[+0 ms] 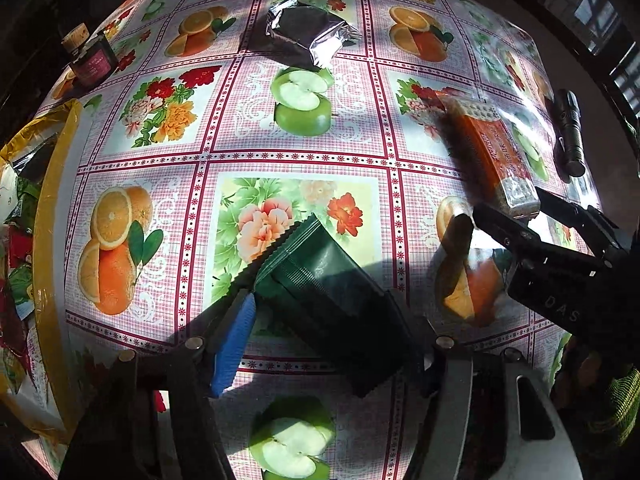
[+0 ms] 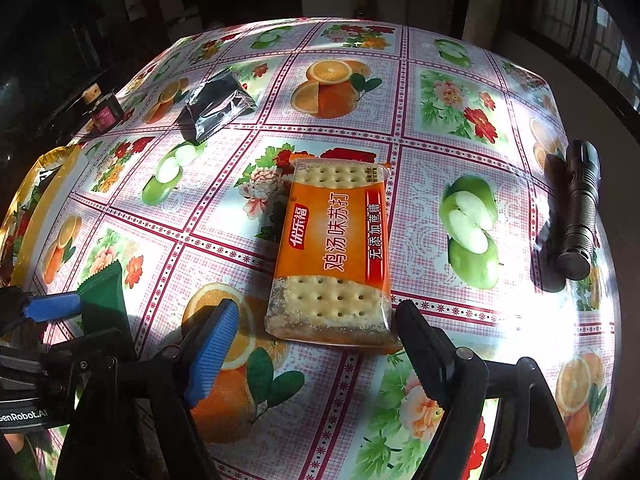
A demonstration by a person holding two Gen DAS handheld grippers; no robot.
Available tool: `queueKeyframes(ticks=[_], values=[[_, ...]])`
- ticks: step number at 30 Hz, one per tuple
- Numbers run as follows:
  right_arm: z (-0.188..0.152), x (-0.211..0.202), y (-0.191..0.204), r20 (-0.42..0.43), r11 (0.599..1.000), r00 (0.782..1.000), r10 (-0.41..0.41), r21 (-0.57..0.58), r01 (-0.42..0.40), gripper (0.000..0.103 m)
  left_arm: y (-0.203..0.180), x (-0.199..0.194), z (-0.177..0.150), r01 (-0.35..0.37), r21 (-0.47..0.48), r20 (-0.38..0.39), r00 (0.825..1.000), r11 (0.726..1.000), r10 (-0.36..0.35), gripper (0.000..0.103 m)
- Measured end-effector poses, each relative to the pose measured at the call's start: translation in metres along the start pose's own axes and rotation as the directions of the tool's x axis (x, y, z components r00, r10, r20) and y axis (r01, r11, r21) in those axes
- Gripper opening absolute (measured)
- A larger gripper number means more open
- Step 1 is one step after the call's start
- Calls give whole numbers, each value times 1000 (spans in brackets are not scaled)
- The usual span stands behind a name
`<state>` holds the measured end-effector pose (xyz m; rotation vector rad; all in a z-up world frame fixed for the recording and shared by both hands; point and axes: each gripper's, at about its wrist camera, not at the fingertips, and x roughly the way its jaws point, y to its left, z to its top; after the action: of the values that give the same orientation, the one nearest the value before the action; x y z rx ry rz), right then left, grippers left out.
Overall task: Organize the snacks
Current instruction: 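Grasp the dark green bag with the left tool while the right grasps the orange cracker pack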
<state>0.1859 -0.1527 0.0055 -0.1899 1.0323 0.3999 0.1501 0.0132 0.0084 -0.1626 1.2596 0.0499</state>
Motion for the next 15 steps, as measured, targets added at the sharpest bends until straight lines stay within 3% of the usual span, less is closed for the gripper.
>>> queueKeyframes(ticks=[3,8,11,15], values=[[5,5,0,0,1000,1000,-21,18,21,90,16,-4,-5,5,13,-26,1000,1000,-5,70],[12,8,0,6,999,999,-36,41,35,91,26,0,-7,-33,-123,-91,996,992,22,88],[12,11,-2,4,999,999,-40,31,40,91,27,-3,-19,-73,-260,-99,994,963,49,88],[13,12,-4,9,999,999,-35,22,35,91,19,-4,-37,-135,-332,-77,990,933,116,88]])
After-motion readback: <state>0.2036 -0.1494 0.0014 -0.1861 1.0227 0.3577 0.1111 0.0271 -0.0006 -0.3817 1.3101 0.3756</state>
